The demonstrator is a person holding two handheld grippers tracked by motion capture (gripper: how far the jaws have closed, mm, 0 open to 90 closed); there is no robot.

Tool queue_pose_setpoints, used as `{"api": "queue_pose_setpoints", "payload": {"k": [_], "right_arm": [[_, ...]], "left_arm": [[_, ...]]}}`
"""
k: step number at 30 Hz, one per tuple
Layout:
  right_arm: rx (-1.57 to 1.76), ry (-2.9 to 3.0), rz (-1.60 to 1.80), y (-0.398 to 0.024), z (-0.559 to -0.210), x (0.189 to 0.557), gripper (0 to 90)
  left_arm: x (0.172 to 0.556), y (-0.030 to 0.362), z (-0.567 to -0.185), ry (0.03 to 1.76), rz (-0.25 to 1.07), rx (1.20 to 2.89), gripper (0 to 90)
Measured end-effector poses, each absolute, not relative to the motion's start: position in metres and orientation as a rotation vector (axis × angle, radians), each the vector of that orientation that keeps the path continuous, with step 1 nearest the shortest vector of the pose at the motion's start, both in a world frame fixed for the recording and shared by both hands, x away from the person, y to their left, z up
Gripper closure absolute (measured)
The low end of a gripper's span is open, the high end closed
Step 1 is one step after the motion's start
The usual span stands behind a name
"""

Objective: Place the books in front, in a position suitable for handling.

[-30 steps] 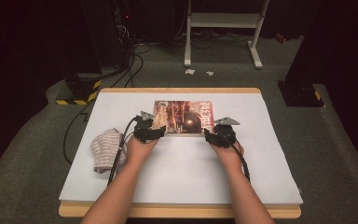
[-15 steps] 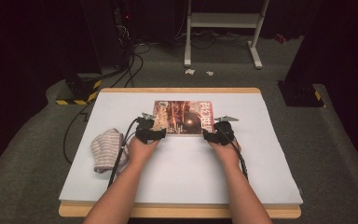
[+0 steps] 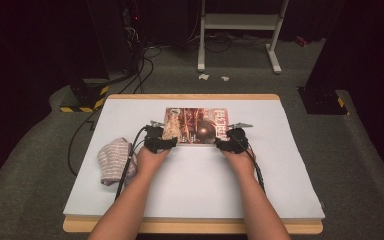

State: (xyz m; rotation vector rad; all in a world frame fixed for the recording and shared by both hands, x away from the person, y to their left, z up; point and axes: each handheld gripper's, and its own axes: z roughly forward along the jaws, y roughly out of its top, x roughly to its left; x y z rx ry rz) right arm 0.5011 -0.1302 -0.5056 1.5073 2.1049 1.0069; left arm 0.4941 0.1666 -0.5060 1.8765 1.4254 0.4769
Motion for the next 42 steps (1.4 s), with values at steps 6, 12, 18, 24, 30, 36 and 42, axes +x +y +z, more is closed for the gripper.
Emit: {"api": "queue_pose_setpoints", "payload": {"k": [6, 12, 18, 24, 30, 36, 42], "right_arm": [[1.509, 2.105, 1.018, -0.135, -0.506, 0.497, 40.2], [1.501, 2.100, 1.008, -0.139, -0.506, 0.488, 40.8], [1.490, 2.095, 1.011, -0.148, -0.507, 0.462, 40.9], [1.465, 2.088, 0.988, -0.151, -0.506, 0.440, 41.0], [1.431, 2.106, 0.961, -0.153, -0.504, 0.422, 41.2], [1.398, 2.096, 0.966, -0.154, -0.506, 0.403, 41.4], [1.382, 2.087, 0.970, -0.153, -0.507, 0.381, 41.7]], "left_arm": [[0.490, 0.163, -0.506, 1.428, 0.493, 1.879, 30.0], [0.477, 0.160, -0.506, 1.404, 0.494, 1.898, 30.6], [0.450, 0.152, -0.506, 1.350, 0.508, 1.925, 31.5], [0.432, 0.149, -0.505, 1.319, 0.509, 1.947, 32.4], [0.413, 0.150, -0.506, 1.285, 0.499, 1.961, 34.1], [0.392, 0.153, -0.506, 1.242, 0.494, 1.979, 35.3], [0.376, 0.157, -0.505, 1.199, 0.468, 2.007, 35.4]]}}
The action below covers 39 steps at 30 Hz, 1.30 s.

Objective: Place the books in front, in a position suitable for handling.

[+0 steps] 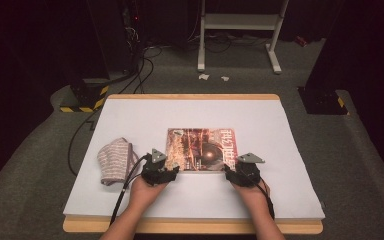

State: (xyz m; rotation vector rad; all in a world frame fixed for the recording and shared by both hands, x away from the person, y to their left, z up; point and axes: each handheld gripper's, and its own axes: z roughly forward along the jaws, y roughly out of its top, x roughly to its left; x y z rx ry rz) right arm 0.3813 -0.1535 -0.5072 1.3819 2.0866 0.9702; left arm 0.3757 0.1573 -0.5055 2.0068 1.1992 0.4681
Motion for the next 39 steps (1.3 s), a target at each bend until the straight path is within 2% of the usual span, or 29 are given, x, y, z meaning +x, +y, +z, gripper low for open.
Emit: {"api": "queue_pose_setpoints", "payload": {"k": [8, 14, 19, 27, 33, 39], "right_arm": [[1.364, 2.105, 0.983, -0.159, -0.507, 0.362, 44.2], [1.351, 2.129, 0.994, -0.161, -0.501, 0.354, 36.4], [1.306, 2.119, 0.906, -0.159, -0.500, 0.350, 38.4], [1.326, 2.134, 0.863, -0.161, -0.505, 0.365, 37.7], [1.368, 2.109, 0.864, -0.169, -0.505, 0.380, 37.5], [1.426, 2.077, 0.808, -0.174, -0.502, 0.413, 38.9]], "left_arm": [[0.361, 0.162, -0.509, 1.148, 0.454, 2.023, 35.0], [0.357, 0.162, -0.511, 1.133, 0.443, 2.023, 36.8], [0.354, 0.161, -0.511, 1.124, 0.426, 2.013, 37.2], [0.351, 0.163, -0.509, 1.095, 0.415, 1.994, 37.4], [0.350, 0.167, -0.504, 1.088, 0.454, 1.963, 35.7], [0.353, 0.177, -0.500, 1.106, 0.473, 1.931, 34.5]]}}
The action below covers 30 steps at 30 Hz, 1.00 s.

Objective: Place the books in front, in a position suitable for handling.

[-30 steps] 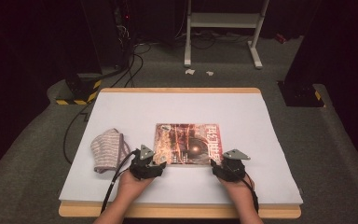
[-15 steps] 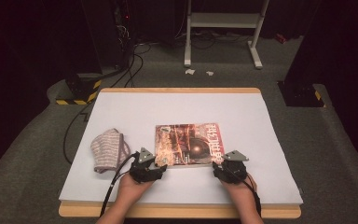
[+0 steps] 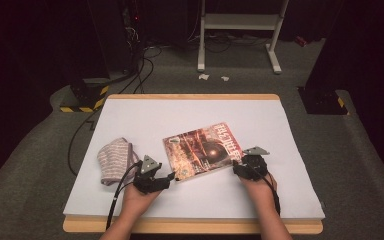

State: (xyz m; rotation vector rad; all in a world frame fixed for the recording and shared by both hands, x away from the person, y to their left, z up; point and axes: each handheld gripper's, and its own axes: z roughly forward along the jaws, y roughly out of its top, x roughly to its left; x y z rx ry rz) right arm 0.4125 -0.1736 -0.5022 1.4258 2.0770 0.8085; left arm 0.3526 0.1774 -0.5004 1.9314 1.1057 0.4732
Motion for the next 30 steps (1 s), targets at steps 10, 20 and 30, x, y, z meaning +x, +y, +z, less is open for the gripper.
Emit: {"api": "queue_pose_setpoints", "payload": {"k": [10, 20, 30], "right_arm": [[1.466, 2.046, 0.759, -0.168, -0.500, 0.459, 43.4], [1.357, 2.084, 0.848, -0.160, -0.489, 0.439, 44.2], [1.232, 2.129, 0.997, -0.168, -0.492, 0.368, 41.2]], "left_arm": [[0.358, 0.174, -0.496, 1.084, 0.493, 1.927, 33.1], [0.398, 0.155, -0.501, 1.135, 0.540, 1.946, 31.0], [0.436, 0.157, -0.496, 1.225, 0.536, 1.943, 27.9]]}}
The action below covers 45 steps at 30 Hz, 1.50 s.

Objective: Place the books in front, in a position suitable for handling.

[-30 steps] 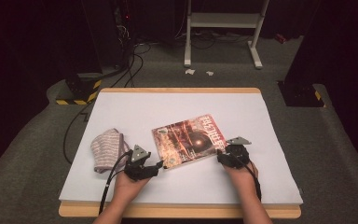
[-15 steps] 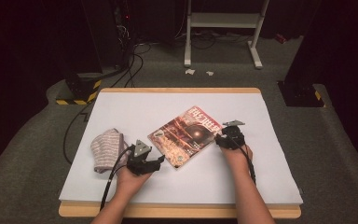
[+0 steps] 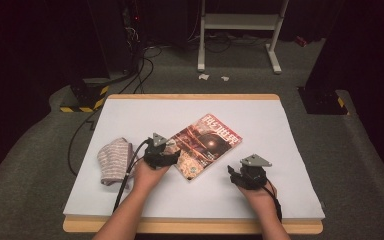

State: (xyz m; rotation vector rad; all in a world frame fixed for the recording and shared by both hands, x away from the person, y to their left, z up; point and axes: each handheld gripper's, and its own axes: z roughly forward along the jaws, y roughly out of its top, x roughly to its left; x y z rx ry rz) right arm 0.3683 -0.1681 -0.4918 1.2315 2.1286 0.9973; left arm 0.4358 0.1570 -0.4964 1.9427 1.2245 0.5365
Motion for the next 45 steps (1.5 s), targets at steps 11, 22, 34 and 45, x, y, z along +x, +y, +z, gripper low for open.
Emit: {"api": "queue_pose_setpoints", "payload": {"k": [11, 22, 34, 45], "right_arm": [[1.241, 2.116, 1.015, -0.175, -0.489, 0.362, 41.5], [1.251, 2.122, 0.998, -0.174, -0.493, 0.365, 42.2], [1.285, 2.086, 1.002, -0.178, -0.493, 0.367, 39.8], [1.303, 2.080, 0.993, -0.185, -0.495, 0.368, 42.2]], "left_arm": [[0.465, 0.160, -0.503, 1.321, 0.526, 1.939, 25.8], [0.465, 0.161, -0.507, 1.321, 0.473, 1.953, 27.2], [0.411, 0.147, -0.506, 1.172, 0.417, 2.031, 33.1], [0.375, 0.125, -0.506, 1.040, 0.342, 2.096, 36.8]]}}
